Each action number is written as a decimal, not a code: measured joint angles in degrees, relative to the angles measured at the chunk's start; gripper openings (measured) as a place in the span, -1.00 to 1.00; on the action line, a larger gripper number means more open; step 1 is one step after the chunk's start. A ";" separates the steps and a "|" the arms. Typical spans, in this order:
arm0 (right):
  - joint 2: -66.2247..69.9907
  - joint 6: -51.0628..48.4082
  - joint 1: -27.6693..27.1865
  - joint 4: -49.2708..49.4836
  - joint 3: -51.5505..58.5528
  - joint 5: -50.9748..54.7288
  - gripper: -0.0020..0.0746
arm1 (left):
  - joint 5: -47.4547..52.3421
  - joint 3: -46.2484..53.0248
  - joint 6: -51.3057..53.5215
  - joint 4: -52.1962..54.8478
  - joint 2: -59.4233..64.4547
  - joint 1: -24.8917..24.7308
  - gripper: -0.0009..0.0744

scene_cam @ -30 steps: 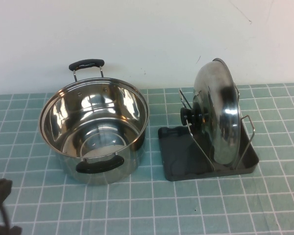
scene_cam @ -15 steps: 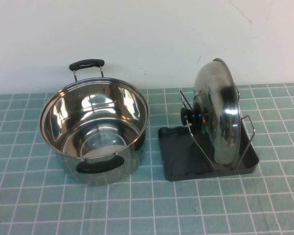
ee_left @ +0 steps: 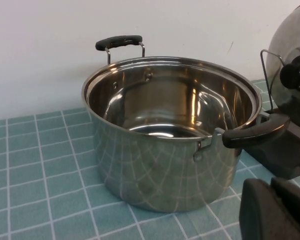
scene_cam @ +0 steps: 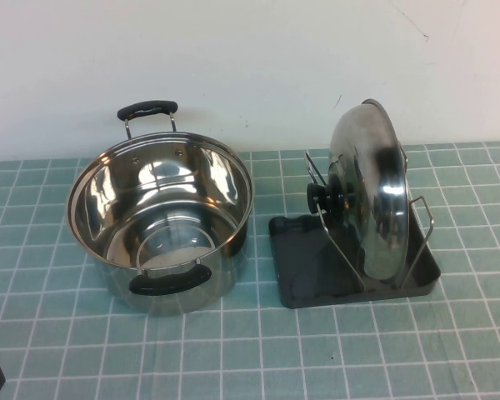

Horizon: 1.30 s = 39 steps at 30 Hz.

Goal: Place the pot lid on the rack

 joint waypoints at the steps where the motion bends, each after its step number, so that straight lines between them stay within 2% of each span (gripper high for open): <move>1: 0.00 0.00 0.00 0.00 0.00 0.00 -0.95 | 0.00 0.00 0.00 0.00 0.00 0.00 -0.98; 6: 0.00 0.00 0.00 0.00 0.00 0.00 -0.95 | 2.00 0.14 0.11 4.07 -0.10 0.00 -0.98; 8: 0.00 0.04 0.00 0.00 0.00 0.04 -0.95 | 2.67 1.23 -2.76 7.71 -0.10 0.11 -0.98; 11: 0.00 0.04 0.00 0.00 0.00 0.18 -0.95 | 3.31 3.72 -8.31 7.76 -0.43 1.86 -0.98; 16: 0.00 0.04 0.00 0.00 0.00 0.73 -0.95 | 1.95 8.11 -4.54 -1.27 -0.56 10.92 -0.98; 21: 0.00 0.04 0.00 0.00 0.00 1.14 -0.95 | -7.33 12.10 6.69 -10.95 -1.57 20.68 -0.98; 26: 0.00 0.04 0.00 0.12 0.09 1.29 -0.95 | -5.55 12.10 16.07 -22.88 -2.06 26.56 -0.98; 39: 0.00 0.04 0.00 0.12 0.09 1.29 -0.95 | -3.90 11.99 18.17 -24.76 -2.06 27.09 -0.98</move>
